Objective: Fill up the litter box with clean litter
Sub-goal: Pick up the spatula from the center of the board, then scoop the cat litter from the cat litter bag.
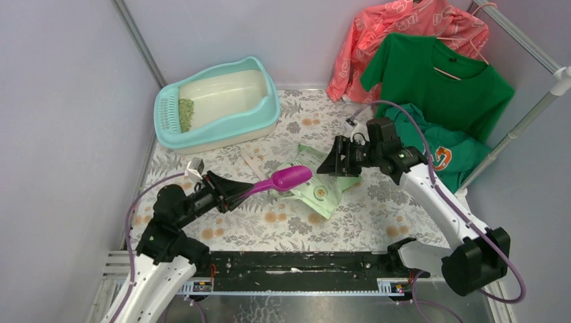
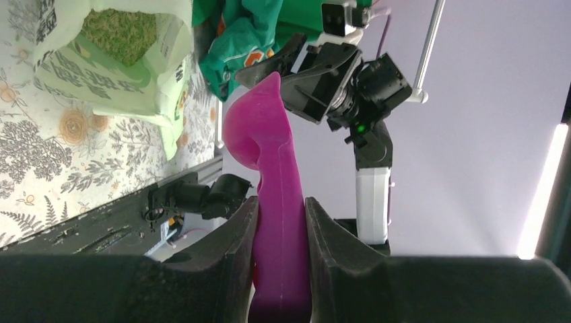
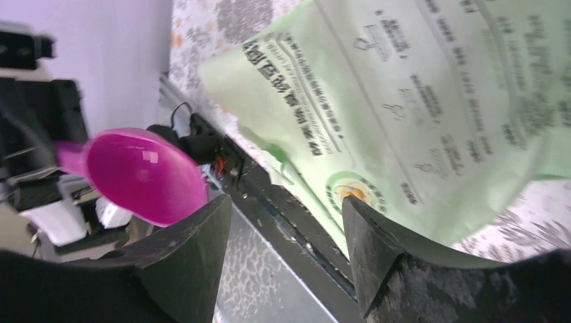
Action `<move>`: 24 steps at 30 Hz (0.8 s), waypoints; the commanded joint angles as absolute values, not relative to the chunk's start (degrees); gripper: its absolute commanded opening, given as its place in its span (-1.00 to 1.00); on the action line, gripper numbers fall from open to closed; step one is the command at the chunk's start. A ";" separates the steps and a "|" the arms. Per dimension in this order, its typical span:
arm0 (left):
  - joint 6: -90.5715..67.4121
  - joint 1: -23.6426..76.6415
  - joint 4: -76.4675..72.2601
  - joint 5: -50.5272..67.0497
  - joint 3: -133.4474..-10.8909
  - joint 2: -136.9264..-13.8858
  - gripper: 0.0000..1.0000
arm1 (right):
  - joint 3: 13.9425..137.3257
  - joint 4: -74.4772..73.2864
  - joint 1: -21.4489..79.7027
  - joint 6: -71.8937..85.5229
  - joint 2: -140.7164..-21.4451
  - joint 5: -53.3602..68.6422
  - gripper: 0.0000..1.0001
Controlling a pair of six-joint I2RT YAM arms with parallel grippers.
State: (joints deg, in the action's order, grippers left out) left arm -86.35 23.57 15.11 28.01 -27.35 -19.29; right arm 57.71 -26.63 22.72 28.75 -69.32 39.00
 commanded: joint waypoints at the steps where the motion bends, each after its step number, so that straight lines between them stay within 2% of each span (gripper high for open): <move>1: -83.83 23.41 28.35 20.70 -34.25 -15.06 -0.91 | 59.26 -31.60 20.91 26.03 -64.85 28.87 0.37; 6: -81.66 23.46 44.52 15.39 -42.77 -12.93 -0.90 | 60.06 -33.21 20.57 25.93 -61.62 26.16 0.38; 11: -81.82 23.76 53.89 11.74 -45.31 -11.47 -0.89 | 61.56 -34.86 20.48 25.54 -60.67 22.47 0.38; 17: -83.50 23.88 57.12 11.36 -41.43 -8.74 -0.88 | 61.56 -35.02 20.38 25.07 -59.69 17.09 0.37; 24: -83.42 23.91 52.31 11.15 -37.34 -10.37 -0.89 | 58.89 -33.05 20.17 25.12 -59.60 18.57 0.38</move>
